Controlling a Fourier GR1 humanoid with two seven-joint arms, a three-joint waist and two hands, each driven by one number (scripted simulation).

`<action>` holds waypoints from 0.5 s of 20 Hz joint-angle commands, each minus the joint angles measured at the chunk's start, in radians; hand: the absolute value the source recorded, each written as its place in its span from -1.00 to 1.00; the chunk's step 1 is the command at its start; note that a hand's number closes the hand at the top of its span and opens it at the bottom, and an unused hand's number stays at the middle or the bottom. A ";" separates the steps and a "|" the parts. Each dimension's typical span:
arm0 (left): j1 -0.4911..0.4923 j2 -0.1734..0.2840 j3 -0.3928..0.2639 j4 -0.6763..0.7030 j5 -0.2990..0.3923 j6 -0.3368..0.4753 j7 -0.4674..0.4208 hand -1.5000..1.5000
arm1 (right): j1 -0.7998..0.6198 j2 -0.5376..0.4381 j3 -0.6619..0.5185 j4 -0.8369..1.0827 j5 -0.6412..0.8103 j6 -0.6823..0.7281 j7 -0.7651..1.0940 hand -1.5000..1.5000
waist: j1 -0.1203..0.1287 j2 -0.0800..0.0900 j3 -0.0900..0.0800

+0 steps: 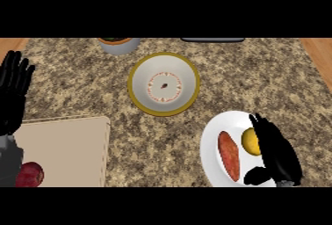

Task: Pick the lemon from the plate and place it in the bowl

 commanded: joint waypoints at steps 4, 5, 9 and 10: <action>0.041 -0.020 -0.001 -0.023 -0.016 -0.015 -0.029 0.00 | -0.041 0.017 -0.004 0.099 0.062 -0.088 -0.089 1.00 | 0.002 0.006 0.009; -0.032 -0.006 0.013 0.071 -0.018 -0.016 -0.043 0.00 | -0.035 -0.015 -0.044 0.084 0.039 -0.098 -0.124 1.00 | -0.003 0.007 0.009; -0.014 -0.046 -0.014 -0.021 -0.040 0.033 0.016 0.00 | -0.069 0.026 -0.020 0.103 0.097 -0.114 -0.116 1.00 | 0.001 0.006 0.009; -0.057 0.002 0.010 0.021 -0.026 -0.002 0.031 0.00 | 0.036 -0.021 -0.029 0.031 0.084 -0.142 -0.162 1.00 | -0.005 0.006 0.009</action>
